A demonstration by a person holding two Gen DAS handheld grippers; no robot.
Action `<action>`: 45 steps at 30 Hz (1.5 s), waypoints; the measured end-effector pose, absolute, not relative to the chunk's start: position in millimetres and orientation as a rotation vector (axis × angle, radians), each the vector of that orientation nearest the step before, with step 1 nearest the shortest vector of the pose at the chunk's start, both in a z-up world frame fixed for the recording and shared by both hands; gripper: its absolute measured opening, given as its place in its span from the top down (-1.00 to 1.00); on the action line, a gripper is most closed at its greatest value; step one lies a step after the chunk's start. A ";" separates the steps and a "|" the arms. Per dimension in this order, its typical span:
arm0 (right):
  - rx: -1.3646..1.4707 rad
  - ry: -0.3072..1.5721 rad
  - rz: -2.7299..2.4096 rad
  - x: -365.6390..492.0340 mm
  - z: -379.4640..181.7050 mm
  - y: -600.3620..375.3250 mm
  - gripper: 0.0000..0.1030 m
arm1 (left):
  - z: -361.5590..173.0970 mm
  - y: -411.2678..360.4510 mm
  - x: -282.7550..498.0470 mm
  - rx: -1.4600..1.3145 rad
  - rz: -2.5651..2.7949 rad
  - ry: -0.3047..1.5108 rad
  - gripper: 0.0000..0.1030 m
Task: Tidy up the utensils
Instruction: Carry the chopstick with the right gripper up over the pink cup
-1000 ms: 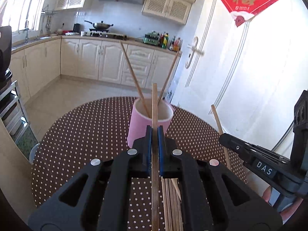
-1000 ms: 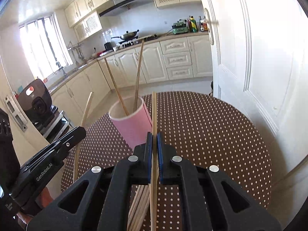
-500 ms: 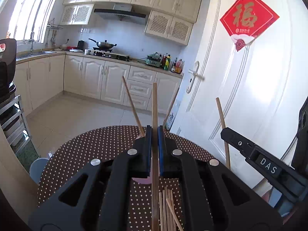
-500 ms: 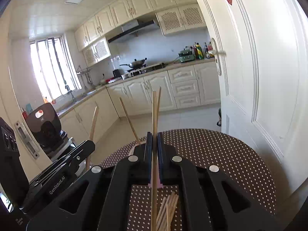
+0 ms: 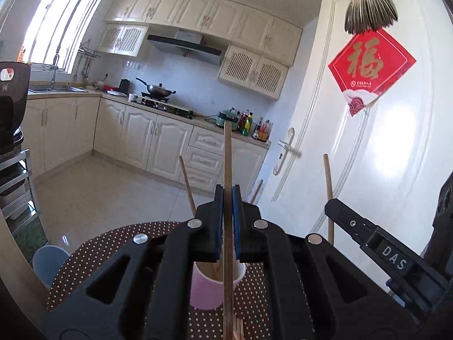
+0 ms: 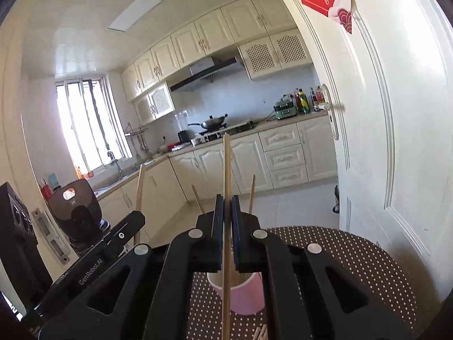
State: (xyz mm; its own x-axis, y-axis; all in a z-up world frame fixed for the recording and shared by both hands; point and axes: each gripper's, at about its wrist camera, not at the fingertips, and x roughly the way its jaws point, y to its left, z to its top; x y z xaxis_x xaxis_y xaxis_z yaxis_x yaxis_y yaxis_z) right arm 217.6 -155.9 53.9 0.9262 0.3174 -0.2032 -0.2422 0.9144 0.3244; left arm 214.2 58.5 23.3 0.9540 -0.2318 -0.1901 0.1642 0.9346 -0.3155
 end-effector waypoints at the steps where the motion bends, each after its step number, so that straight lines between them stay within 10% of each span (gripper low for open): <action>1: 0.298 0.245 0.288 219.6 55.1 -156.3 0.92 | 24.4 58.5 216.2 -0.308 -0.202 0.222 0.87; 45: 0.382 0.036 0.284 317.0 29.3 -160.6 0.92 | 4.6 44.4 340.1 -0.398 -0.148 0.060 0.87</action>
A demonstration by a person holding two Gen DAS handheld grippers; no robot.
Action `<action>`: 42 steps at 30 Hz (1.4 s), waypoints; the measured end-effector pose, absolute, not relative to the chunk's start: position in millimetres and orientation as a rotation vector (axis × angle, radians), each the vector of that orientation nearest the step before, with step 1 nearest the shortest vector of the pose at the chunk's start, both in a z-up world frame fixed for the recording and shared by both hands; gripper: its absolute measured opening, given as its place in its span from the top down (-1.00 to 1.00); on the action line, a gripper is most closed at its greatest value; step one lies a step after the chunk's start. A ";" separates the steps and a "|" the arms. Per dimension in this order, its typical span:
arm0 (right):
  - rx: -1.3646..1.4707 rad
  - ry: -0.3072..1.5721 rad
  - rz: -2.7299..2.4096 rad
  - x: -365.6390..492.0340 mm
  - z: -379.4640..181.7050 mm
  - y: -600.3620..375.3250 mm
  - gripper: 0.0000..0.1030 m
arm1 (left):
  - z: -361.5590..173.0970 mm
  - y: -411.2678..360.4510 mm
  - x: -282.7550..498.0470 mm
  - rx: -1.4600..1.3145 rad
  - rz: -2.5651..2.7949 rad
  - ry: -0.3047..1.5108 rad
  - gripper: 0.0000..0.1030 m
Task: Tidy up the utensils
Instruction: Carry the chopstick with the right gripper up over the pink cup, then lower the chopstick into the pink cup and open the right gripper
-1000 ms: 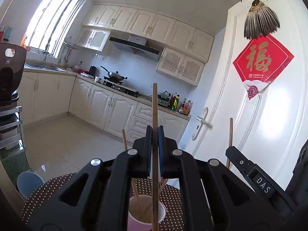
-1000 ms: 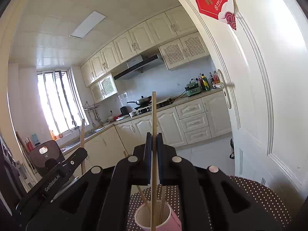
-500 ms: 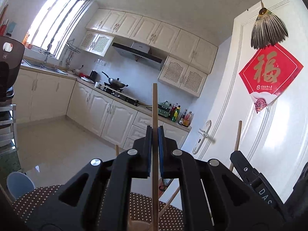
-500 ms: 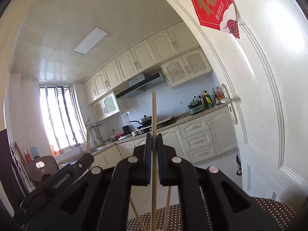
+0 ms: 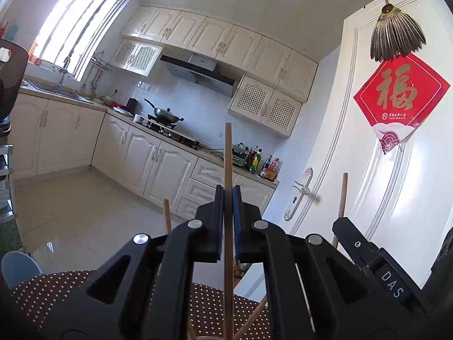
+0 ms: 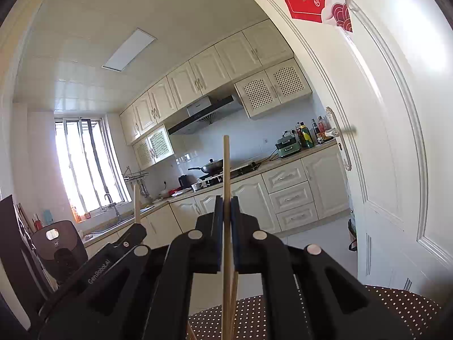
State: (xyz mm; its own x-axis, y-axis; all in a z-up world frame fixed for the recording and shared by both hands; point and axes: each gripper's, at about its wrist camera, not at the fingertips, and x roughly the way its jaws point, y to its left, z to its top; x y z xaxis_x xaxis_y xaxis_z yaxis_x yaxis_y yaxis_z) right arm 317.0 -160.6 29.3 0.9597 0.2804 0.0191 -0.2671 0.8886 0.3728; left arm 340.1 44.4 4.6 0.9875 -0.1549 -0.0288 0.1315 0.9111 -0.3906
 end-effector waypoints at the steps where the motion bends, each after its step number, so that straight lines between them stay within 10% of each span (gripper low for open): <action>1: 0.379 0.037 0.287 316.5 29.2 -159.7 0.92 | 3.9 42.9 341.2 -0.393 -0.153 0.056 0.87; 42: 0.325 0.055 0.216 314.1 -3.1 -139.7 0.92 | -33.9 45.3 340.4 -0.311 -0.038 0.094 0.87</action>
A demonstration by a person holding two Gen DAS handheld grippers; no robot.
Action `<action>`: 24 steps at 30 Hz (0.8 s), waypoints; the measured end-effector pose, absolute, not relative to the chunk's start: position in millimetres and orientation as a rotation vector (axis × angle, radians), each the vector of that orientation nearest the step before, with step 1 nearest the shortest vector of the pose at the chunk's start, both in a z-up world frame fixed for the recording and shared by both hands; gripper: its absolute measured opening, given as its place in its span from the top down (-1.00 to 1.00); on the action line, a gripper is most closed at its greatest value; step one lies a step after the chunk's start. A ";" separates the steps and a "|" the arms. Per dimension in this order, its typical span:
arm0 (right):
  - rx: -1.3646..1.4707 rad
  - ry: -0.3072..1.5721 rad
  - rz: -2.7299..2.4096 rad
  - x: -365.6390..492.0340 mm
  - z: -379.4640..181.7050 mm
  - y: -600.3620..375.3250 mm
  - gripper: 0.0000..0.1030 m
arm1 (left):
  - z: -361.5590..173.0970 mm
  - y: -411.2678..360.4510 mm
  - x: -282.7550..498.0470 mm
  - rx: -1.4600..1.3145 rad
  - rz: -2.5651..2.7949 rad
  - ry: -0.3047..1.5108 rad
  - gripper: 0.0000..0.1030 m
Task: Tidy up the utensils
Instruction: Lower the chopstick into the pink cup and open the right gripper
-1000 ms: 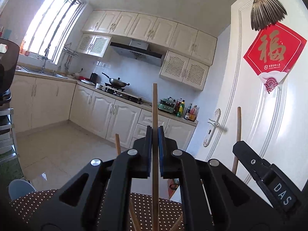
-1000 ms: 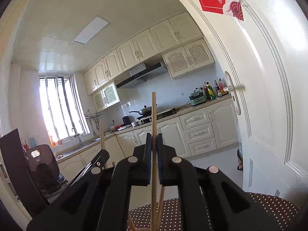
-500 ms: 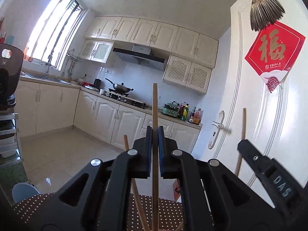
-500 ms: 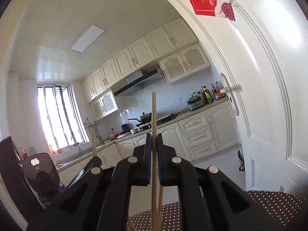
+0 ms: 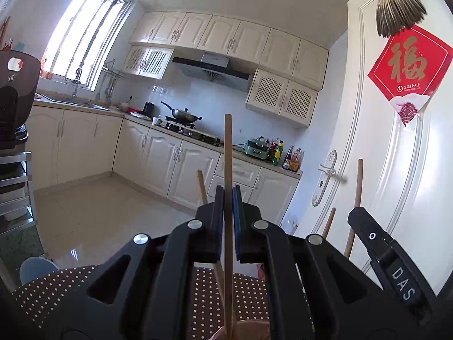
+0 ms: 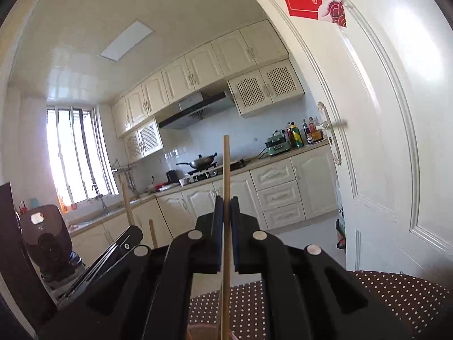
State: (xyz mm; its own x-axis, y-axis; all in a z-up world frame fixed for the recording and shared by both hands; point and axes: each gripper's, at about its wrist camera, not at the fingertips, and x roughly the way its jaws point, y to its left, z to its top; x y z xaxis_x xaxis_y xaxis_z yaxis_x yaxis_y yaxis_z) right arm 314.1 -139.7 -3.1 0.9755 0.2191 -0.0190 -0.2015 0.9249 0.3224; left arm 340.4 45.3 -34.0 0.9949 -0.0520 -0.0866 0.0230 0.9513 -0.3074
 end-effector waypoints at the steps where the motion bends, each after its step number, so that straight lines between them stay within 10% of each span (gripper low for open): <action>1: 0.316 0.064 0.221 314.0 -3.6 -138.7 0.92 | -34.6 45.4 341.1 -0.308 -0.043 0.104 0.87; 11: 0.265 0.145 0.226 310.1 -7.0 -136.1 0.83 | -41.7 44.7 337.9 -0.269 -0.081 0.167 0.84; 13: 0.259 0.161 0.229 308.9 -8.0 -136.3 0.75 | -42.5 43.2 335.7 -0.243 -0.088 0.177 0.64; 15: 0.257 0.170 0.218 307.2 -8.6 -138.3 0.57 | -41.3 41.2 330.7 -0.216 -0.100 0.164 -0.08; 24: 0.265 0.182 0.211 294.7 -5.2 -149.8 0.12 | -39.9 46.4 317.3 -0.188 -0.085 0.168 -0.08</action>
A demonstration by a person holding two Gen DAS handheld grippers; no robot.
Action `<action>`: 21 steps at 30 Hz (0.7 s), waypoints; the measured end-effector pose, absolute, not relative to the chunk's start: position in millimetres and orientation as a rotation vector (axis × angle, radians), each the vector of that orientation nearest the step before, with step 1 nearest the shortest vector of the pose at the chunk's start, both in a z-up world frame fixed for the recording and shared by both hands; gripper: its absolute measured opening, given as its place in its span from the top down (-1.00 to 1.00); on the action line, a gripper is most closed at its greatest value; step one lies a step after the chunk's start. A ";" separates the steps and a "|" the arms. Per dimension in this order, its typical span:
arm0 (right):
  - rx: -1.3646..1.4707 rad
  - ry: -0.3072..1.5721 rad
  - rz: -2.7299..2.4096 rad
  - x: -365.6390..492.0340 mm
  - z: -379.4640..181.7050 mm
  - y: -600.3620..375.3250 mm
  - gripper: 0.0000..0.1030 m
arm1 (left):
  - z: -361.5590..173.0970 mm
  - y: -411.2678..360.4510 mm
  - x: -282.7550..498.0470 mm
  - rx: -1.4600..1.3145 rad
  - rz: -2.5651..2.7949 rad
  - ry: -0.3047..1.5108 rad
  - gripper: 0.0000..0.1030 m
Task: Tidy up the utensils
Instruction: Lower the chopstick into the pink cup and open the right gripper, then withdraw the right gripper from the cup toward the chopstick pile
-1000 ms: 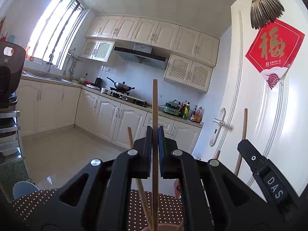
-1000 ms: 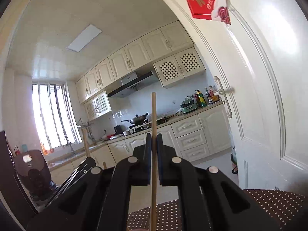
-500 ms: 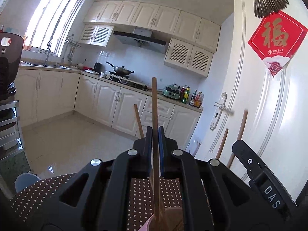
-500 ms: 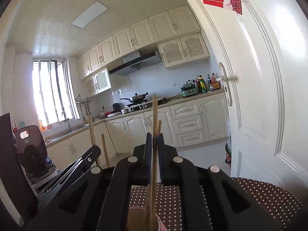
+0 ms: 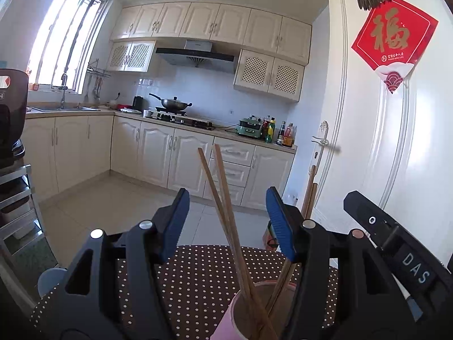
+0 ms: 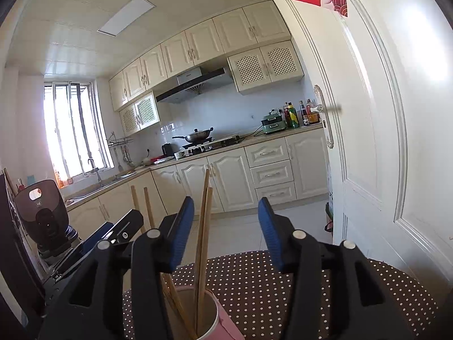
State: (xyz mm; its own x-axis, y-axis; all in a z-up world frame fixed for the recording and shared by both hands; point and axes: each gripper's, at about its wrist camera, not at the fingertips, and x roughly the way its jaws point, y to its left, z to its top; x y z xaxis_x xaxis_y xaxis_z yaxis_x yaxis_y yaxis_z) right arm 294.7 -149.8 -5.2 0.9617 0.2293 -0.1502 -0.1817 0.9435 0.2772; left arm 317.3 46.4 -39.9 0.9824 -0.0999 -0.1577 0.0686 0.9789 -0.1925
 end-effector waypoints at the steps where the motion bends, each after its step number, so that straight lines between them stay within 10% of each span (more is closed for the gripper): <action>1: 0.261 0.183 0.206 294.1 -5.4 -150.6 0.11 | -39.2 46.2 316.9 -0.184 -0.083 0.167 -0.08; 21: 0.228 0.251 0.166 278.7 -4.1 -157.4 -0.12 | -37.2 41.7 296.3 -0.135 -0.037 0.198 -0.08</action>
State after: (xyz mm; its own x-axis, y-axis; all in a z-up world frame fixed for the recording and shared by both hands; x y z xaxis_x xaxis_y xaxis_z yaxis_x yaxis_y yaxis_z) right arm 278.7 -157.4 -4.1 0.9551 0.1906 -0.2268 -0.1340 0.9607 0.2429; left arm 296.3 41.7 -37.2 0.9799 -0.0495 -0.1933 0.0230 0.9903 -0.1370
